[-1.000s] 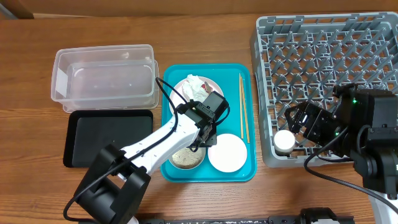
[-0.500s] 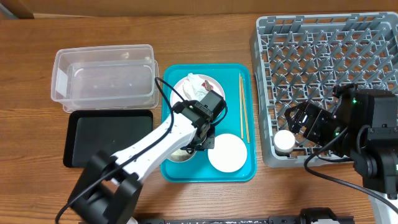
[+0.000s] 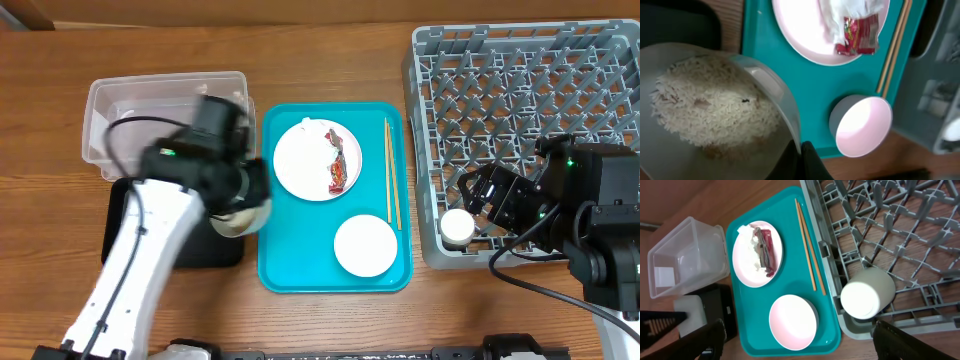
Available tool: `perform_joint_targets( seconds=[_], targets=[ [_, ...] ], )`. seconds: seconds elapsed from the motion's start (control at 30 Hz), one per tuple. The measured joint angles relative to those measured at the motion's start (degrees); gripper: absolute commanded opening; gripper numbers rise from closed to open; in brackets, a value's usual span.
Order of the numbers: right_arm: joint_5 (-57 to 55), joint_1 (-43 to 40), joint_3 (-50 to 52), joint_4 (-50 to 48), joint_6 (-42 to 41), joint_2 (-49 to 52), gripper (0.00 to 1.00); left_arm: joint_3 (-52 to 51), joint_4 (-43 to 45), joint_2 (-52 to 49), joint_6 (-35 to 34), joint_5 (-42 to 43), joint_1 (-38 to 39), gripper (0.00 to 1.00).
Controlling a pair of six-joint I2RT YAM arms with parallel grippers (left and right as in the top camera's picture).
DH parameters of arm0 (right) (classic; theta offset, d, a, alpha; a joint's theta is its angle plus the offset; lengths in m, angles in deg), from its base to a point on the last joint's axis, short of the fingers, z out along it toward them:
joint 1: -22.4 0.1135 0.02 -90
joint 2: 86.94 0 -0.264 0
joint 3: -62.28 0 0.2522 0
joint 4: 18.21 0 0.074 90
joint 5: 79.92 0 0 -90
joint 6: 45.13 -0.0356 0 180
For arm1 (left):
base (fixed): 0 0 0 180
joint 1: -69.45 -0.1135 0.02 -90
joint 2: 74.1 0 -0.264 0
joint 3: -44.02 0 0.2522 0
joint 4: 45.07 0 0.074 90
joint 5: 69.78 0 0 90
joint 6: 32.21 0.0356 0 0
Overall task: Sort waste into correct bins and load items into the dishwasher
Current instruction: 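Tip the rice bowl over the black tray to pour out rice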
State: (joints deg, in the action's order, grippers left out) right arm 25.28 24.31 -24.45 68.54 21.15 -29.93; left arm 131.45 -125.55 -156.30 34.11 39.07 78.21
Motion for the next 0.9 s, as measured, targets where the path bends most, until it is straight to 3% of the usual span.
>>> perform_joint_targets(
  seconds=[0.2, 0.4, 0.6, 0.9],
  targets=[
    [0.0, 0.0, 0.0, 0.0, -0.02, 0.0, 0.96, 0.0, -4.17, -3.28, 13.9, 19.78, -20.31, 0.04],
    [0.02, 0.0, 0.0, 0.02, -0.02, 0.0, 0.96, -0.02, -12.46, -12.74, 29.9, 36.44, -33.9, 0.04],
    [0.02, 0.0, 0.0, -0.07, -0.02, 0.0, 0.96, -0.11, -22.27, -21.4, 45.27, 48.54, -39.85, 0.04],
    [0.02, 0.0, 0.0, -0.13, -0.02, 0.0, 0.97, -0.11, -25.35, -26.29, 59.06, 54.1, -44.87, 0.04]
  ],
)
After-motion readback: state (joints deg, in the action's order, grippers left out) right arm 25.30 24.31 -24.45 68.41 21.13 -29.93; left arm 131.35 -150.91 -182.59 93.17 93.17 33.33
